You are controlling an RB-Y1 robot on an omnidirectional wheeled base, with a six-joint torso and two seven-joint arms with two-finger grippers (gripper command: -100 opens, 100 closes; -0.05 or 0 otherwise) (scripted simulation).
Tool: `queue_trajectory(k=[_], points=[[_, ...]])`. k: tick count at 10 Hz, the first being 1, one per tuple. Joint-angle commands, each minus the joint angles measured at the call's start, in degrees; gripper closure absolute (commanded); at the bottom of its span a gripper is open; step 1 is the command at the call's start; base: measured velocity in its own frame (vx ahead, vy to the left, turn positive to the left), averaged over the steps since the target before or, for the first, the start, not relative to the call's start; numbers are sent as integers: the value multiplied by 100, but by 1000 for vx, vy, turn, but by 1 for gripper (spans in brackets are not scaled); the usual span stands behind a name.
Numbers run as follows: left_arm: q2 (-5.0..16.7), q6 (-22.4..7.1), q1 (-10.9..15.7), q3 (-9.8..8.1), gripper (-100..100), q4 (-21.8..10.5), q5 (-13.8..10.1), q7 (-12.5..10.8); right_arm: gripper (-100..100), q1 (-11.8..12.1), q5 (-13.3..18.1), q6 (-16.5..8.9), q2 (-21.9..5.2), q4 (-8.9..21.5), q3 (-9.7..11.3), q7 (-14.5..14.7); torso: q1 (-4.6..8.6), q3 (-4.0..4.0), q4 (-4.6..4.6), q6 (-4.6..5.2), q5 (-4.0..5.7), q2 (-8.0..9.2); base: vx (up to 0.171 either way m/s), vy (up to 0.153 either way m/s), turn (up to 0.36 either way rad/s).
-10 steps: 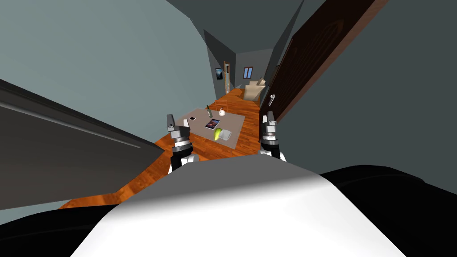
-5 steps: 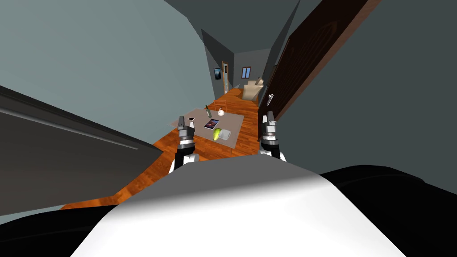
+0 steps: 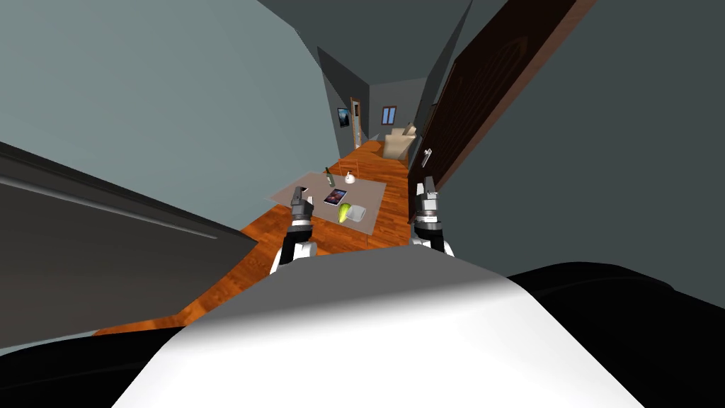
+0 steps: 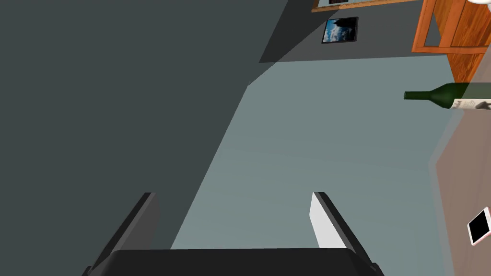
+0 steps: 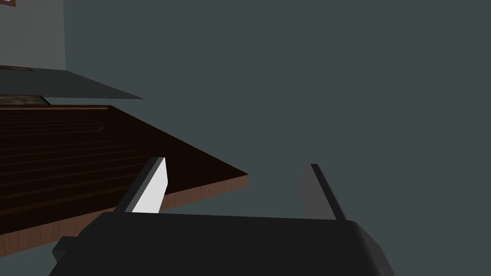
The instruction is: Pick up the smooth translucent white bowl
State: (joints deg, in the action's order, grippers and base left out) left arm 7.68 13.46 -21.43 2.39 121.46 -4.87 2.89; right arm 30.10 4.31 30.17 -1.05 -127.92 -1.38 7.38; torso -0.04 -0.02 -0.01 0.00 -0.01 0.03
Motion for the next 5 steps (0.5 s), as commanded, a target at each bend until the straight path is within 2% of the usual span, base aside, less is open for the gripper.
queue_trajectory(k=[1,2,3,4,5], points=[[45,-196,49,-23,-100,-21,-15,-4,0,0,0,0,0,0,0,0,0,0,0,0,0,0,-9,7,-24],[81,-413,131,-14,-100,-137,-12,17,0,0,0,0,0,0,0,0,1,0,0,-1,0,-1,-10,9,-40],[81,-433,131,-14,-100,-137,-12,17,0,0,0,0,0,0,0,0,0,0,0,0,0,-1,-11,10,-18],[113,-656,218,-4,-100,-260,-8,39,0,0,0,0,0,0,0,0,0,0,0,-1,0,0,-10,12,-33],[113,-677,218,-4,-100,-260,-8,39,0,0,0,0,0,0,0,0,-1,0,0,0,0,0,-8,10,-20]])
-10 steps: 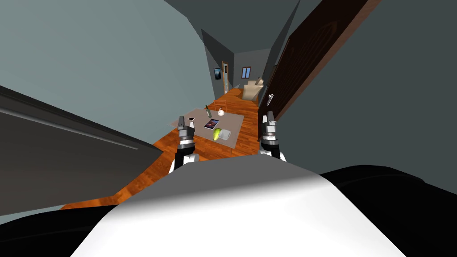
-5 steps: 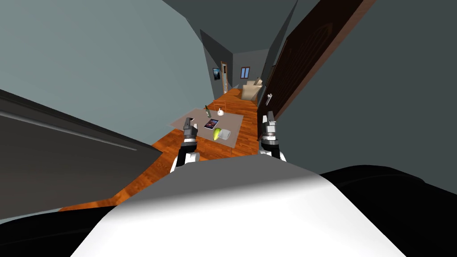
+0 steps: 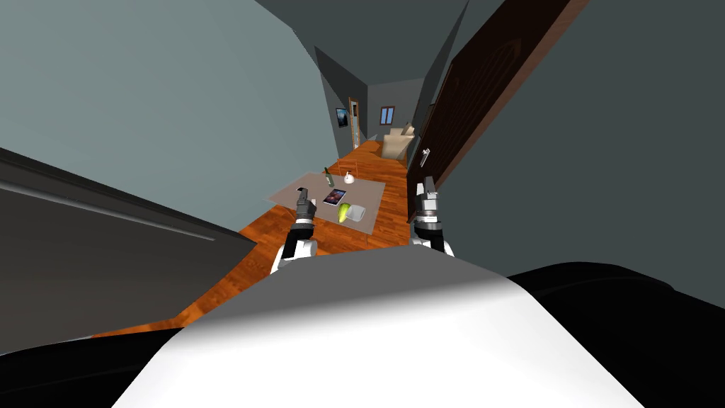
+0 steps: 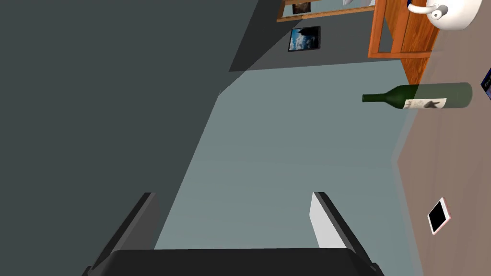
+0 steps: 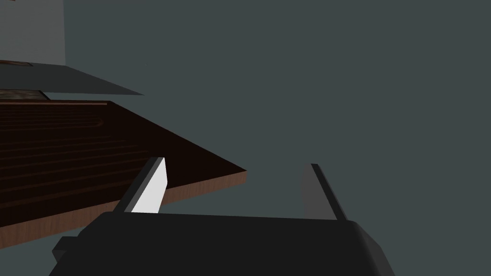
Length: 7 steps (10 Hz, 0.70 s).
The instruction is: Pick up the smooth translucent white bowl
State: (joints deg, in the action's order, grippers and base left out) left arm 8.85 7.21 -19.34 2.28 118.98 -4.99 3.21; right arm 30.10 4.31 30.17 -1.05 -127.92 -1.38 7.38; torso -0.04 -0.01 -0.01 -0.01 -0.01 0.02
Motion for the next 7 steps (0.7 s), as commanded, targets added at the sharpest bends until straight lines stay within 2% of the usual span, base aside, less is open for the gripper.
queue_trajectory(k=[1,4,5,6,7], points=[[23,-286,99,16,-100,-141,9,29,0,0,0,0,0,0,0,0,0,0,0,0,0,0,-8,9,-32],[51,-745,297,36,-100,-424,21,76,0,0,0,0,0,0,0,0,-1,0,0,0,0,1,-12,12,-38],[51,-822,297,36,-100,-424,21,76,0,0,0,0,0,0,0,0,0,0,0,0,0,0,-5,6,-21],[53,-1011,403,46,-100,-579,29,101,0,0,0,0,0,0,0,0,2,1,0,0,0,-1,-4,6,-47],[53,-1086,403,46,-100,-579,29,101,0,0,0,0,0,0,0,0,1,1,1,1,0,-2,-3,6,-22]])
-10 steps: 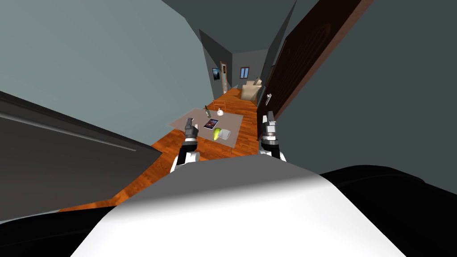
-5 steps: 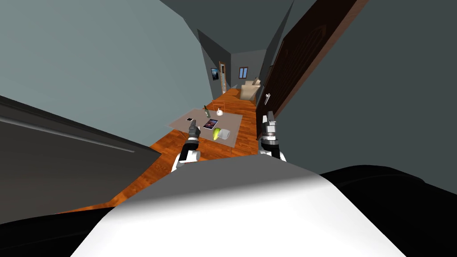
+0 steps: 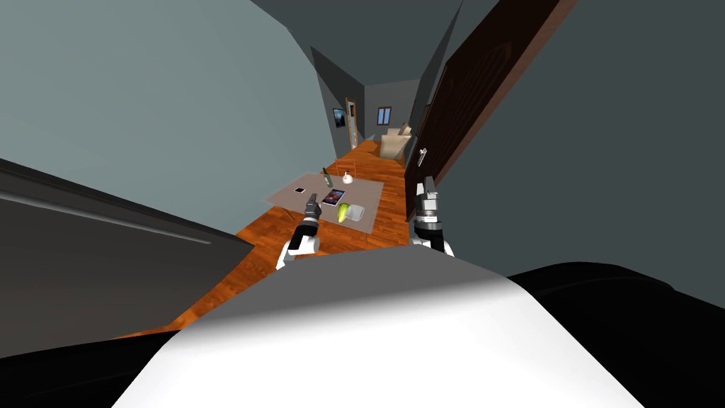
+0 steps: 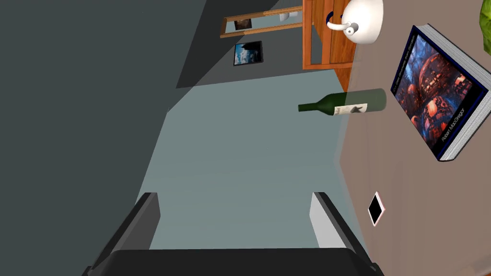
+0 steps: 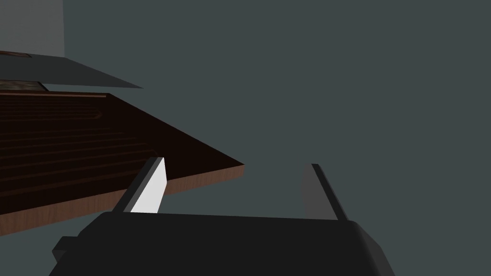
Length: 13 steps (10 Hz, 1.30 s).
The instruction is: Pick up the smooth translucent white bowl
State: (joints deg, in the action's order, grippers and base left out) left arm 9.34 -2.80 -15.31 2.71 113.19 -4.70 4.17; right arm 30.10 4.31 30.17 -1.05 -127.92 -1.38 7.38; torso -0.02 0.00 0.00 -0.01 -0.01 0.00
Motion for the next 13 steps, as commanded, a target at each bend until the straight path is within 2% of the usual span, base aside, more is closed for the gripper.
queue_trajectory(k=[1,2,3,4,5,6,7,8,9,10,11,12,13], points=[[-1,-286,111,14,-100,-165,8,32,0,0,0,0,0,0,0,0,0,0,0,0,0,0,-3,5,-34],[-1,-351,111,14,-100,-165,8,32,0,0,0,0,0,0,0,0,0,0,0,1,0,0,-2,4,-24],[-10,-580,227,25,-100,-339,17,59,0,0,0,0,0,0,0,0,0,0,0,0,0,0,-2,3,-37],[-10,-618,227,25,-100,-339,17,59,0,0,0,0,0,0,0,0,1,0,0,1,0,0,-2,3,-21],[-23,-834,345,36,-100,-522,27,86,0,0,0,0,0,0,0,0,1,1,0,0,0,-1,-2,1,-43],[-23,-883,345,36,-100,-522,27,86,0,0,0,0,0,0,0,0,2,1,0,1,0,-1,-1,0,-23],[-37,-1093,466,48,-100,-712,37,115,0,0,0,0,0,0,0,0,2,1,0,0,1,-1,-1,-1,-32],[-37,-1144,466,48,-100,-712,37,115,0,0,0,0,0,0,0,0,3,1,1,1,1,-2,0,-2,-24],[-52,-1390,590,60,-100,-908,48,144,0,0,0,0,0,0,0,0,3,1,0,0,1,-1,0,-5,-38],[-66,-1536,717,73,-100,-1070,59,173,0,0,0,0,0,0,0,0,3,1,1,0,1,-2,3,-9,-76],[-66,-1653,717,73,-100,-1110,59,173,0,0,0,0,0,0,0,0,6,2,1,1,1,-3,3,-6,-22],[-81,-1843,846,86,-100,-1317,71,203,0,0,0,0,0,0,0,0,4,2,1,-1,1,-4,5,-10,-39],[-81,-1899,846,86,-100,-1317,71,203,0,0,0,0,0,0,0,0,6,2,1,0,1,-4,5,-7,-22]])
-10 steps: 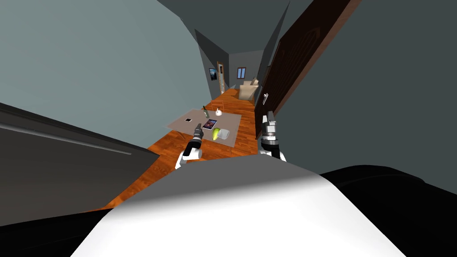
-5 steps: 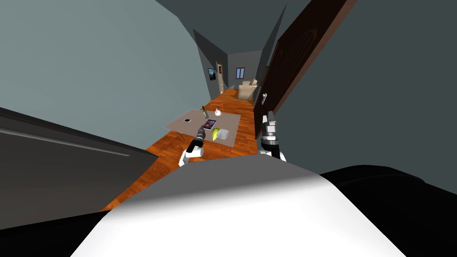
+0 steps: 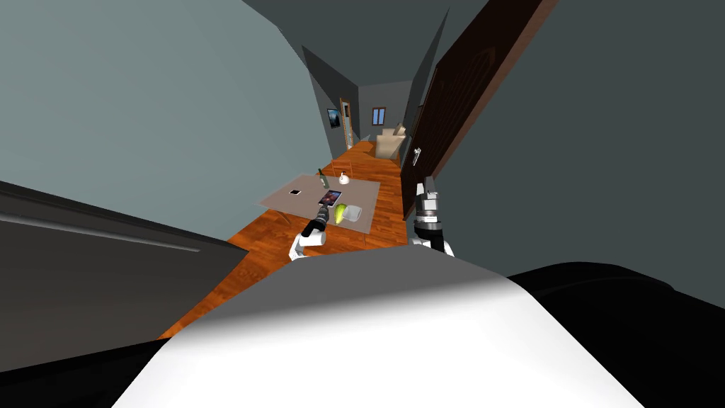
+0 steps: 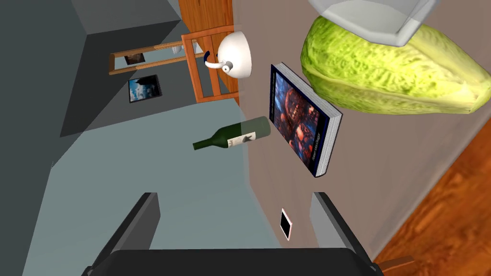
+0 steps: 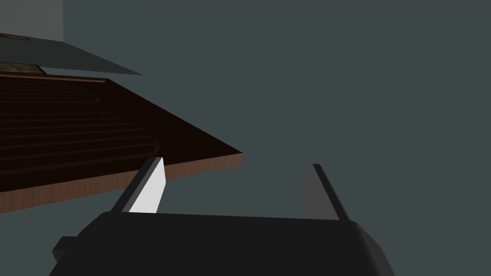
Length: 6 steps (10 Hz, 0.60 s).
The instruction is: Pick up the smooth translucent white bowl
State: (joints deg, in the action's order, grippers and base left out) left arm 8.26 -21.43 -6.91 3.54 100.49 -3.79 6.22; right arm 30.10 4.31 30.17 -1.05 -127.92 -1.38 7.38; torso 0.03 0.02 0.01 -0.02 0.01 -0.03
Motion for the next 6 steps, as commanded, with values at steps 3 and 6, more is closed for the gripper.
queue_trajectory(k=[3,6], points=[[-3,-505,269,28,-100,-456,5,59,0,0,0,0,0,0,0,0,0,0,0,0,0,-1,8,-9,-36],[-38,-889,533,53,-100,-842,31,120,0,0,0,0,0,0,0,0,3,2,1,1,0,-3,14,-15,-38]])
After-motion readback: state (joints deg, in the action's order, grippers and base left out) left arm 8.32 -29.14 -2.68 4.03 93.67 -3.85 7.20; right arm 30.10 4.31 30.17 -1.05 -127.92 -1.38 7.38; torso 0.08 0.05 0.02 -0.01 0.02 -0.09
